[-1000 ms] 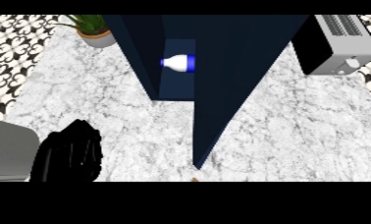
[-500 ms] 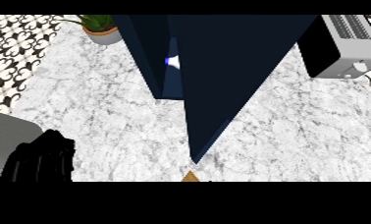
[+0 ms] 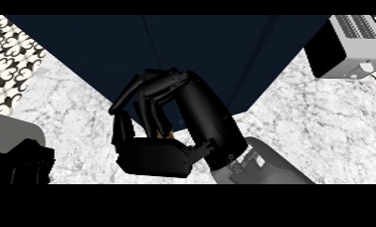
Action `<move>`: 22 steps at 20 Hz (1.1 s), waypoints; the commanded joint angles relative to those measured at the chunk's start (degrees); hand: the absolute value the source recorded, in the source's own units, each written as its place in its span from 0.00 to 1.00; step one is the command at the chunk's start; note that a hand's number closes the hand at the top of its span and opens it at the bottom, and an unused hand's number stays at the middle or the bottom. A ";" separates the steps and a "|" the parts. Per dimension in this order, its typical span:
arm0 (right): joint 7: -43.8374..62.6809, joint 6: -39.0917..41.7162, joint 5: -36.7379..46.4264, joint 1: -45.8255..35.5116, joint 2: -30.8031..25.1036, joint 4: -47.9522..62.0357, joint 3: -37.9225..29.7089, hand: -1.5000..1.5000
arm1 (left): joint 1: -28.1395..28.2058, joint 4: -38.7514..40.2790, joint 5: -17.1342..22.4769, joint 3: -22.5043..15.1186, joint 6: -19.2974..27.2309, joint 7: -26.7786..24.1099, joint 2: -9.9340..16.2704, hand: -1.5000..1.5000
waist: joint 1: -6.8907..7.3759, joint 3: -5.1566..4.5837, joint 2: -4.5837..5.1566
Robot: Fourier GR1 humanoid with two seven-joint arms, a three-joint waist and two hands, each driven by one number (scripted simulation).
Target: Pick up the bottled water, place it into the cabinet and close the cabinet
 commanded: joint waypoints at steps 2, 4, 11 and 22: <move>-7.21 6.30 -9.53 -3.40 1.13 13.69 -8.91 1.00 | 5.91 -1.18 -0.33 1.19 -3.55 -2.20 0.21 1.00 | -0.76 0.08 -0.20; -11.11 10.30 -11.30 -6.56 1.14 21.99 -12.48 1.00 | 3.21 2.62 -1.60 1.85 -5.18 -3.64 -0.03 1.00 | -0.90 0.05 0.01; -20.31 20.03 -12.67 -12.40 -1.92 39.93 -21.01 1.00 | 2.43 1.12 -1.79 2.79 -4.17 -1.11 -0.76 1.00 | -0.98 0.08 0.16; -26.29 24.89 -13.32 -13.55 -5.50 45.81 -22.88 1.00 | 1.63 -0.92 -0.36 2.91 -5.21 1.06 0.05 1.00 | -0.50 0.05 0.69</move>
